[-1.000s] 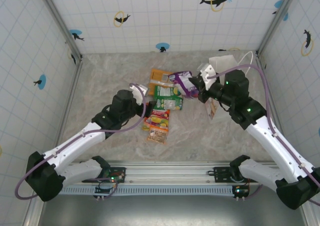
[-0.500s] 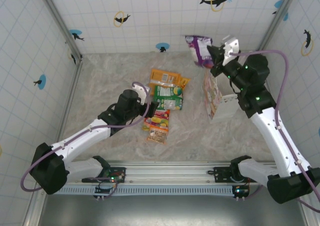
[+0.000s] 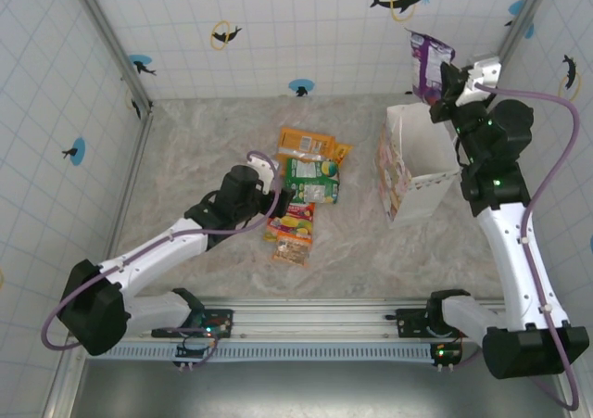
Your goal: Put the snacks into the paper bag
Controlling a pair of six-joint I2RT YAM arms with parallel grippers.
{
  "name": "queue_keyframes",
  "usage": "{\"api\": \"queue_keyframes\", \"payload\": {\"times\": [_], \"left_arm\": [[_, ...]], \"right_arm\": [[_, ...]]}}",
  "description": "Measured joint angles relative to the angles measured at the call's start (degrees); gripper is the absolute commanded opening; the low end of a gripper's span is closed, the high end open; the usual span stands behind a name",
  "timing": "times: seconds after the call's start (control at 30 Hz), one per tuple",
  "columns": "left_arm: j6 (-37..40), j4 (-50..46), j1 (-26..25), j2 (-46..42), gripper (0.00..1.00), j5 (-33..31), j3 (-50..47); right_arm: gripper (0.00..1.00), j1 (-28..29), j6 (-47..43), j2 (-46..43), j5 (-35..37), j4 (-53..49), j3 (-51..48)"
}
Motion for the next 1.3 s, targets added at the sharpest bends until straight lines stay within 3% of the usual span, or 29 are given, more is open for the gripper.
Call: {"api": "queue_keyframes", "payload": {"times": [0.57,0.63,0.8,1.03,1.3], "left_arm": [[-0.2,-1.9,0.0,3.5,0.79,0.1,2.8],[-0.4,-2.6,0.0,4.1,0.78,0.1,3.1],[-1.2,-3.7,0.0,4.3,0.79,0.4,3.2],[-1.4,-3.9,0.0,4.5,0.78,0.5,3.5],[-2.4,-4.0,0.0,5.0,0.78,1.8,3.7]], "right_arm": [[0.01,-0.1,-3.5,-1.2,3.6,-26.7,-0.5],[0.14,-0.1,-3.8,-0.8,3.6,-28.5,-0.5],[0.33,-0.1,-3.9,0.0,3.6,-30.3,-0.5],[0.45,0.7,-0.1,0.0,2.6,-35.1,3.9],[0.51,7.3,4.2,-0.7,2.6,-45.9,6.0]]}}
